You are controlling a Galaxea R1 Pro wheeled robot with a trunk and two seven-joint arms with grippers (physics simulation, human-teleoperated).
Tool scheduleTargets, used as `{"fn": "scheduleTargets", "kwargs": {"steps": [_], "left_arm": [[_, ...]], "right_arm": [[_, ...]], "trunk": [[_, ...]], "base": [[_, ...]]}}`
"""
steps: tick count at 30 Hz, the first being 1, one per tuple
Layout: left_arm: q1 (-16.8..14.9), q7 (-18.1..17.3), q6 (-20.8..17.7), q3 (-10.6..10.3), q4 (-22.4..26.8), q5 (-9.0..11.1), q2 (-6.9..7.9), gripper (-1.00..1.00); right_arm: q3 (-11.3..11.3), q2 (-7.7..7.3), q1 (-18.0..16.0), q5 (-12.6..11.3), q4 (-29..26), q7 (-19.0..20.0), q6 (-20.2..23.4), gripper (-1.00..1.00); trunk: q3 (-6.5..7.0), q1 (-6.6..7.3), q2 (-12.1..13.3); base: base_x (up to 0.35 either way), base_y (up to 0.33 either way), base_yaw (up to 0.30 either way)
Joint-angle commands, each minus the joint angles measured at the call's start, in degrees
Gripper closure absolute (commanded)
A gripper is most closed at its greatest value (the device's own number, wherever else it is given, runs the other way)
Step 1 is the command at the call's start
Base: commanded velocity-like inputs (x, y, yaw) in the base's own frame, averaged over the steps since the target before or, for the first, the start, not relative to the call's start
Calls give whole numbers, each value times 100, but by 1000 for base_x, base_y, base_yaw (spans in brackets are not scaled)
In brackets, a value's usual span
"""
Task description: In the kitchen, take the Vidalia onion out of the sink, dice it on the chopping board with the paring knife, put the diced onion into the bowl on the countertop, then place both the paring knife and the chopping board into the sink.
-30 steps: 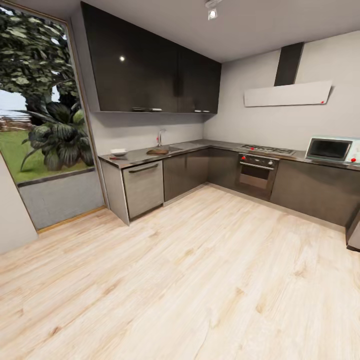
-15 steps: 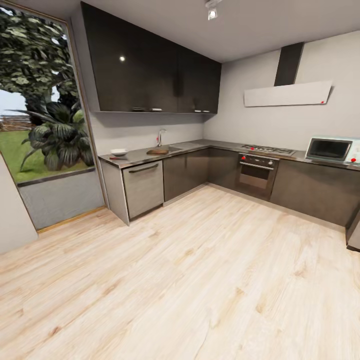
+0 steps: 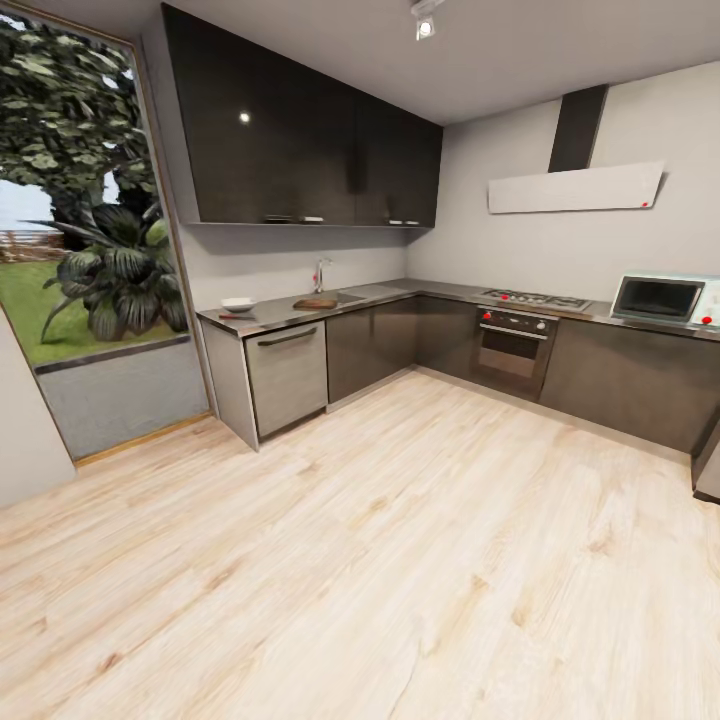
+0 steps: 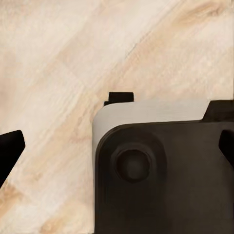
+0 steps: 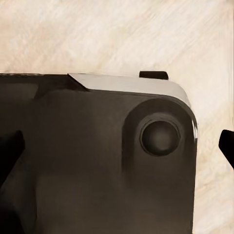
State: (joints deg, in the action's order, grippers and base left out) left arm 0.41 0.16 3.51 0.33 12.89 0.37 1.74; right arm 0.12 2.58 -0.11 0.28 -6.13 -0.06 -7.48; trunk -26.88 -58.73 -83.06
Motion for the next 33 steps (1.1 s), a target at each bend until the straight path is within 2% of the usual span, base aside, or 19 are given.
{"fn": "scheduleTargets", "kwargs": {"steps": [1, 8, 11, 13, 15, 16, 17, 18, 21, 24, 33], "left_arm": [[3, 0, 10, 2, 125, 5, 31, -100], [3, -6, 73, 6, 928, 7, 69, -100], [3, 4, 205, 5, 1561, 16, 67, -100], [3, 7, 277, 19, 1713, 19, 79, -100], [3, 9, 369, 60, 1752, 22, 95, -100], [3, 10, 436, 94, 1755, 23, 92, -100], [3, 10, 537, 133, 1760, 23, 76, -100], [3, 10, 565, 143, 1776, 24, 74, -100], [3, 11, 601, 159, 1775, 25, 81, -100], [3, 11, 613, 167, 1745, 25, 68, -100], [3, 9, 617, 177, 1753, 33, 61, -100]], "right_arm": [[2, -6, 1, 7, -166, -3, -47, -100], [11, -28, 1, 23, -1167, -15, -245, -100], [16, -64, 2, 26, -1883, -19, -268, -100], [26, -60, 2, 48, -2072, -20, -271, -100], [52, -59, 2, 166, -2168, -20, -275, -100], [64, -59, 0, 295, -2207, -20, -284, -100], [75, -57, 1, 576, -2257, -21, -338, -100], [75, -47, 2, 678, -2284, -24, -405, -100], [76, -38, 2, 812, -2325, -22, -675, -100], [70, -50, 0, 839, -2325, -21, -930, -100], [54, -38, 2, 829, -2329, -20, -1143, -100]], "trunk": [[-5, 0, -2], [-5, 0, -2], [-5, 0, -2], [-5, 0, -2], [-5, 0, -2], [-5, 0, -2], [-5, 0, -2], [-5, 0, -2], [-5, 0, -2], [-5, 0, -2], [-5, 0, -2]], "base": [[0, 0, 0], [0, 0, 0], [0, 0, 0], [0, 0, 0], [0, 0, 0], [0, 0, 0], [0, 0, 0], [0, 0, 0], [0, 0, 0], [0, 0, 0], [0, 0, 0]]}}
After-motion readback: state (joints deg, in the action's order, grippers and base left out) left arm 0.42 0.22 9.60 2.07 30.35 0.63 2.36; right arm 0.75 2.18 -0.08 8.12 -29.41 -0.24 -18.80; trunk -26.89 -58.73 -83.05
